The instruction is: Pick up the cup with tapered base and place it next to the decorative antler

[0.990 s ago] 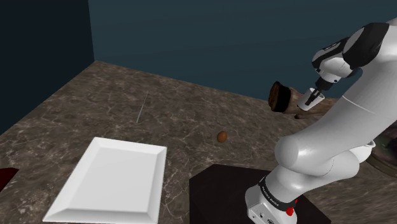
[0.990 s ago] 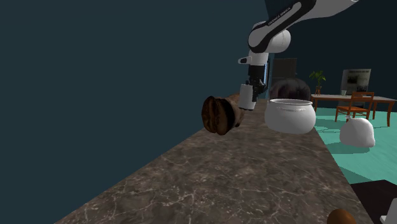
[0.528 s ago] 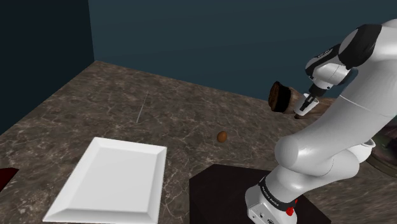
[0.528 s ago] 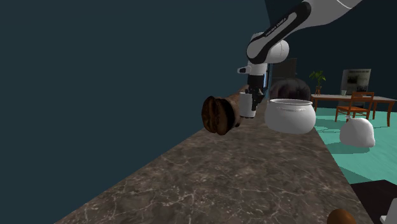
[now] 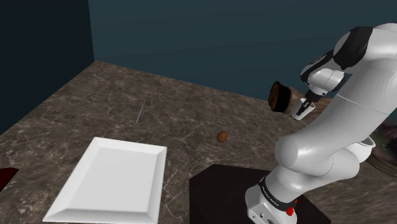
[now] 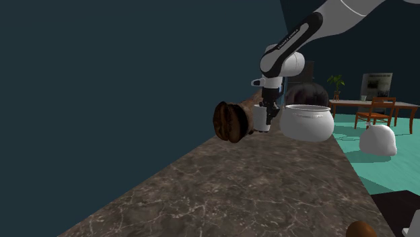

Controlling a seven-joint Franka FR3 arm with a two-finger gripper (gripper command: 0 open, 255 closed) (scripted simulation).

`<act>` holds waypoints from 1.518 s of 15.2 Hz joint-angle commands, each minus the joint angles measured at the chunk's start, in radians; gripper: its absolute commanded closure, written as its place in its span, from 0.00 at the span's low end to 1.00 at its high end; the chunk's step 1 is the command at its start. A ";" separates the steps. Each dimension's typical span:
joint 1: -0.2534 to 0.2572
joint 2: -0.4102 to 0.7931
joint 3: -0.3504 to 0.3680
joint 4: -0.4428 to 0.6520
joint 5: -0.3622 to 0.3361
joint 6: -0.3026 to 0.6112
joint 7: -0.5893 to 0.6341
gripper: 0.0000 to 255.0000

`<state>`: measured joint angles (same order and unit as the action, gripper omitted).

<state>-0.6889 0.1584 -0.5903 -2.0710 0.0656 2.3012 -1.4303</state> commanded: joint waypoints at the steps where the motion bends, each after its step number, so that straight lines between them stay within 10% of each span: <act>1: 0.002 0.007 0.003 -0.005 0.002 0.011 0.000 1.00; 6: 0.002 0.007 0.003 -0.005 0.002 0.011 0.000 1.00; 7: 0.003 0.006 0.003 -0.006 0.002 0.012 0.000 0.00; 23: 0.021 -0.076 -0.006 0.039 -0.060 -0.102 0.042 0.00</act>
<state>-0.6683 0.0825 -0.5965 -2.0317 0.0059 2.1999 -1.3882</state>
